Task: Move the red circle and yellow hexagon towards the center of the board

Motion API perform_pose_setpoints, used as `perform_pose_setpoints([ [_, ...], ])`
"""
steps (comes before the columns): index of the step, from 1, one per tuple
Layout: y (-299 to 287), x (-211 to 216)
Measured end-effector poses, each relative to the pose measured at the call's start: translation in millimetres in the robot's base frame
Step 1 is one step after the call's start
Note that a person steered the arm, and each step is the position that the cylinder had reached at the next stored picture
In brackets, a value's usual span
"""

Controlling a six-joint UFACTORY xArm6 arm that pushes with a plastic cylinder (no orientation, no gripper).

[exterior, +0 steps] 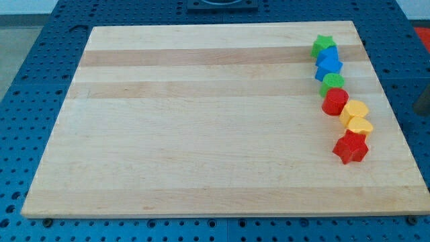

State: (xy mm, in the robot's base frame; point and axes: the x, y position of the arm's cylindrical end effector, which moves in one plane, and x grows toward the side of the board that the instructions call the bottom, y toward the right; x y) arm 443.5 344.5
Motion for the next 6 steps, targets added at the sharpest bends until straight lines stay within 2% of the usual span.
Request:
perform_pose_setpoints([
  [2, -35.9, -17.8],
  [4, -119.6, -17.8],
  [6, -239.4, -17.6],
])
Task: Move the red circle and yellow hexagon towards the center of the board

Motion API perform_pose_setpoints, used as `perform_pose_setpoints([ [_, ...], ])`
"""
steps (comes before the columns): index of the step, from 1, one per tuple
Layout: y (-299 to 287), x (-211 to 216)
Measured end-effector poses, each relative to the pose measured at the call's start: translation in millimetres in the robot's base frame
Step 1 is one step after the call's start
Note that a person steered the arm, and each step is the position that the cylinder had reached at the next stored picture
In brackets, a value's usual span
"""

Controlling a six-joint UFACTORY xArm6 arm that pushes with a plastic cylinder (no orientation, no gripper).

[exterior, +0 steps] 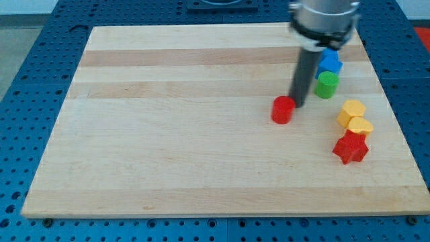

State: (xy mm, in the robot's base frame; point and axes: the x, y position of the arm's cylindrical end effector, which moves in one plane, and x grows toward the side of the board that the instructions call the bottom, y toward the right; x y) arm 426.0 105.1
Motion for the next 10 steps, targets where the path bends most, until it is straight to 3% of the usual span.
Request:
perform_pose_setpoints([
  [1, -32.0, -2.9],
  [2, -17.4, -34.5],
  [3, 33.3, -39.7],
  [5, 51.7, -39.2],
  [8, 55.3, 6.5],
  [10, 142.7, -13.2],
])
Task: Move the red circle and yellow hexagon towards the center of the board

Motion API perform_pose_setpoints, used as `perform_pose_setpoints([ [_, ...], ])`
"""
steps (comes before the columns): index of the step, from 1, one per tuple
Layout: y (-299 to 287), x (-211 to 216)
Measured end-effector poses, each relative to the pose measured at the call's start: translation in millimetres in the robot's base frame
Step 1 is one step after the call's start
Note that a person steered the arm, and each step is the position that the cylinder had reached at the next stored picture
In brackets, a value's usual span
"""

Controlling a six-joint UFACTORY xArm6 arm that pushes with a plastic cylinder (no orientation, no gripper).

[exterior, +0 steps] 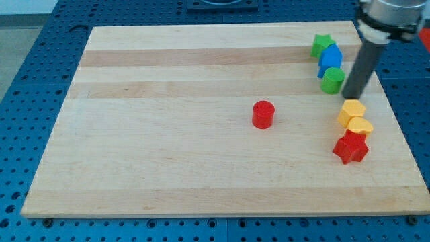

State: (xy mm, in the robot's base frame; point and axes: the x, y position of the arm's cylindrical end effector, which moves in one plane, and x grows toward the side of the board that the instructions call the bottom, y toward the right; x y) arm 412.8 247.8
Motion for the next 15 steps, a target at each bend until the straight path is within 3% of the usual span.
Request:
perform_pose_setpoints([
  [2, 6.5, 50.7],
  [3, -42.0, 54.7],
  [4, -68.2, 54.7],
  [6, -40.4, 19.1],
  [8, -80.6, 40.3],
  [10, -92.9, -17.2],
  [13, -126.1, 23.2],
  [15, -71.4, 8.0],
])
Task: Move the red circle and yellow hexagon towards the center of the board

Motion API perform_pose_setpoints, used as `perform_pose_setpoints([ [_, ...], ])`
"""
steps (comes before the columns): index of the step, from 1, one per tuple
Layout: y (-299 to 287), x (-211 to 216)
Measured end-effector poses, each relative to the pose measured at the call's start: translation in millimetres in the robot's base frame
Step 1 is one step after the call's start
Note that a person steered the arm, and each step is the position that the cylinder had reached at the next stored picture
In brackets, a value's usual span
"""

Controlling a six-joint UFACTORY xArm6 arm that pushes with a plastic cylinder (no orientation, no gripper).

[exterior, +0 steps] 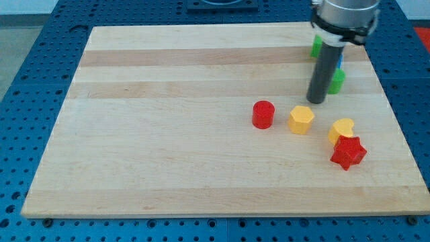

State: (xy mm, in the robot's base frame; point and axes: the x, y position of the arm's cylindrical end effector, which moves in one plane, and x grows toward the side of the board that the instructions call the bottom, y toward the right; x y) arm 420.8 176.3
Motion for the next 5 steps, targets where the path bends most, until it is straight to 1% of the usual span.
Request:
perform_pose_setpoints([
  [1, 11.3, 16.8],
  [2, -2.3, 38.6],
  [3, -15.0, 50.8],
  [5, -39.0, 50.9],
])
